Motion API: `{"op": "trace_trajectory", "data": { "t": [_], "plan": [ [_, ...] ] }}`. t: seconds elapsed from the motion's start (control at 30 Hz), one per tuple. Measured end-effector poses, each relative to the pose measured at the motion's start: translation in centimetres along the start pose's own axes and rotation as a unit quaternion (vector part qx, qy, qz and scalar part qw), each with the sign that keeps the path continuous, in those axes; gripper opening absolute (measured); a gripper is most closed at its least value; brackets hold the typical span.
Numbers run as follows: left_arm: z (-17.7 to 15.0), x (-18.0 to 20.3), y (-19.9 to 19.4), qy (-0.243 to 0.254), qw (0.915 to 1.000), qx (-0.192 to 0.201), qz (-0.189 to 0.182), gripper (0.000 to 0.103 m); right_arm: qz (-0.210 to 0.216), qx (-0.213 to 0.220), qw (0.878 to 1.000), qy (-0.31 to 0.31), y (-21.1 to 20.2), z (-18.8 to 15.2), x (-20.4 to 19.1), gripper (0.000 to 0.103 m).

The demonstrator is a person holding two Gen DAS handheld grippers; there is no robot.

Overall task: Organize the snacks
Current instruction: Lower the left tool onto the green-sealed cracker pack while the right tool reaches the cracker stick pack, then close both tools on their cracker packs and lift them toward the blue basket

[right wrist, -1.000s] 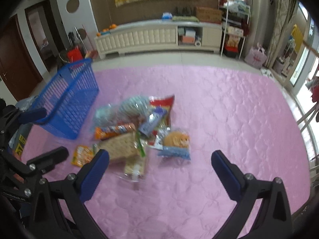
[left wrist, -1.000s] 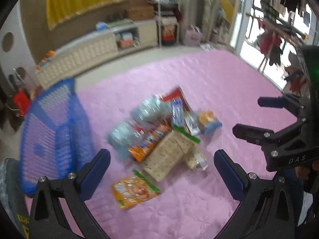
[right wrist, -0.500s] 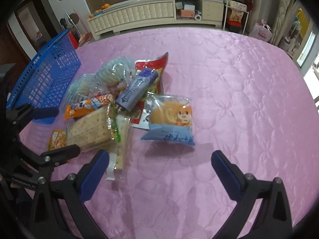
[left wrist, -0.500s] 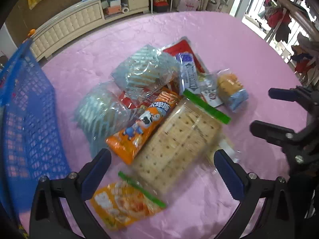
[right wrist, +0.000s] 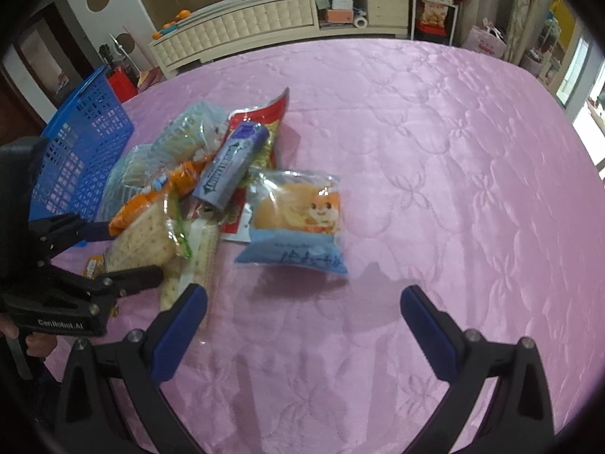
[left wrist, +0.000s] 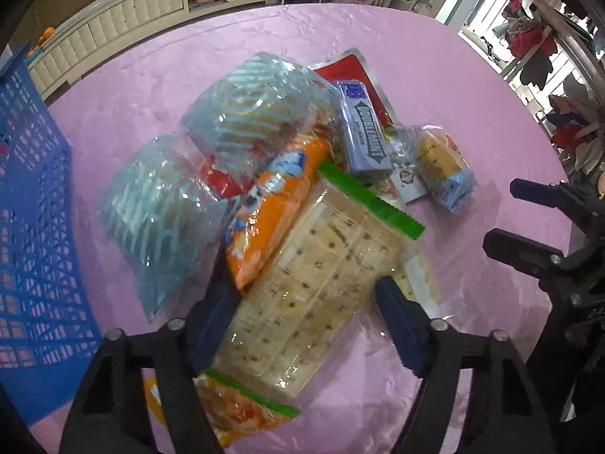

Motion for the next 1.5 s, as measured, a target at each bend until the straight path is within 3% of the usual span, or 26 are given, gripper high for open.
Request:
{"op": "trace_trajectory", "data": {
  "t": [0.23, 0.53, 0.67, 0.83, 1.27, 1.37, 1.43, 1.5],
  "plan": [
    [-1.5, 1.8, -1.2, 0.006, 0.9999, 0.004, 0.008, 0.063, -0.006, -0.002, 1.000, -0.007, -0.9, -0.5, -0.7, 0.103],
    [-3.0, 0.3, -4.7, -0.042, 0.9967, 0.060, 0.034, 0.063, 0.012, -0.015, 1.000, 0.018, -1.6, -1.0, -1.4, 0.103],
    [-3.6, -0.6, -5.7, -0.044, 0.9929, 0.081, 0.076, 0.063, 0.012, -0.018, 1.000, 0.011, -1.0, -1.2, -2.9, 0.103],
    [-4.1, -1.9, -6.2, -0.051, 0.9888, 0.100, 0.099, 0.063, 0.020, -0.028, 0.999, -0.010, 0.6, -1.1, -5.6, 0.088],
    [-5.3, -3.3, -7.1, -0.062, 0.9884, 0.104, 0.092, 0.063, -0.018, -0.057, 0.998, -0.031, 5.3, -0.1, -8.8, 0.084],
    [-5.2, -3.3, -6.7, -0.066, 0.9887, 0.101, 0.089, 0.063, -0.042, -0.054, 0.996, -0.056, 5.9, 0.3, -9.3, 0.075],
    [-5.2, -3.4, -6.7, -0.070, 0.9887, 0.101, 0.086, 0.063, -0.053, -0.050, 0.995, -0.070, 6.1, 0.6, -9.5, 0.061],
    [-5.3, -3.5, -6.6, -0.074, 0.9884, 0.102, 0.085, 0.063, -0.050, -0.049, 0.995, -0.076, 6.2, 0.7, -9.5, 0.058]
  ]
}}
Point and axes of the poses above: each gripper's, at about its wrist camera, not at the fingertips, and y roughly the way its jaws point, x to its right, z to its top, the point moved 5 cm from there along y, roughly the way its jaws point, and after that the axes turned 6 degrees about x, right-handed, at the moved point
